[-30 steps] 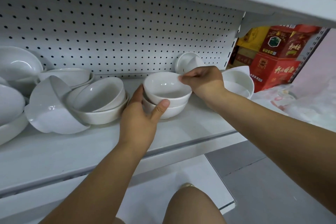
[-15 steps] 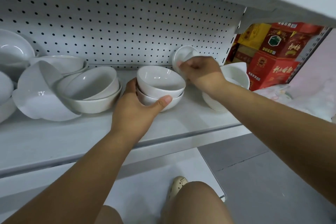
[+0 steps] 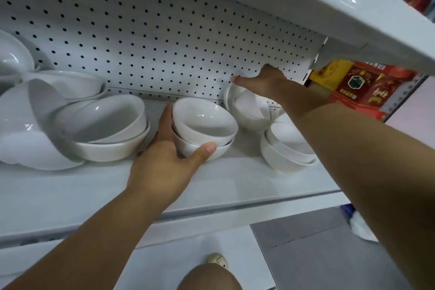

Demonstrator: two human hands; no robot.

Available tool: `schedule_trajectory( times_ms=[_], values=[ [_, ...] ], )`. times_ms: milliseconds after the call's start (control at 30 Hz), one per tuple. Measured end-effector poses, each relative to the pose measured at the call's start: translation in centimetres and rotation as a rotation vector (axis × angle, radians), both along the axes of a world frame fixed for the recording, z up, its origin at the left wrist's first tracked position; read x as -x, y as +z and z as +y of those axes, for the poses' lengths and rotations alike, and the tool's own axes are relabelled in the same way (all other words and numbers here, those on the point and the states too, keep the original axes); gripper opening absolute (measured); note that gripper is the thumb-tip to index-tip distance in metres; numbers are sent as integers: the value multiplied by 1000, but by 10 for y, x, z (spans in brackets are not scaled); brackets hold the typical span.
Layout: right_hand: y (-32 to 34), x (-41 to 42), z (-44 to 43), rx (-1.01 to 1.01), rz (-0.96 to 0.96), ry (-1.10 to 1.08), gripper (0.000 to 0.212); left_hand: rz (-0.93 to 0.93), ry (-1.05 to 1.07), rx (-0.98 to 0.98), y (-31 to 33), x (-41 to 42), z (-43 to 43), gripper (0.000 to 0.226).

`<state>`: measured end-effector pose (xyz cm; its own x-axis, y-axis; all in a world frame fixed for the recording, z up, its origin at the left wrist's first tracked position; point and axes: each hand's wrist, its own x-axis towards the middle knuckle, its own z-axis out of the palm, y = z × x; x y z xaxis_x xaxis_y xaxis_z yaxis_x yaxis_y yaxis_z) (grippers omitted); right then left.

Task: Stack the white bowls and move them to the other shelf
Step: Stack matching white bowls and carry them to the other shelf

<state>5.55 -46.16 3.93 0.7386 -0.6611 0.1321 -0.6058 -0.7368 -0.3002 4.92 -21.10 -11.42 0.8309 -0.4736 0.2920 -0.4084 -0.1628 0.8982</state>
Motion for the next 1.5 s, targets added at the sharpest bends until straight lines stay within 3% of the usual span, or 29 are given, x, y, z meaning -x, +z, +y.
schedule_trajectory(
  times_ms=[267, 400, 433, 600, 767, 967, 1100, 1500],
  values=[
    [-15, -28, -11, -86, 64, -14, 106, -3, 0, 4, 1, 3, 1, 103],
    [-20, -30, -9, -7, 149, 17, 59, 35, 5, 45, 0, 4, 1, 98],
    [-21, -30, -9, 5, 173, 21, 58, 36, 6, 46, 0, 4, 1, 97],
    [-24, -35, -13, -83, 79, -103, 118, 33, 17, 30, 2, 6, 2, 96],
    [-31, -40, -19, -81, 18, -120, 116, 42, 18, 24, 2, 6, 1, 98],
    [-24, -36, -9, -74, 102, -39, 119, 39, 13, 30, 2, 6, 1, 97],
    [-31, -40, -15, -111, 9, -115, 131, 38, 17, 16, 3, 6, 1, 97],
    [-41, -28, -15, -170, -306, -54, 104, 26, 33, -41, 5, 7, 3, 102]
  ],
)
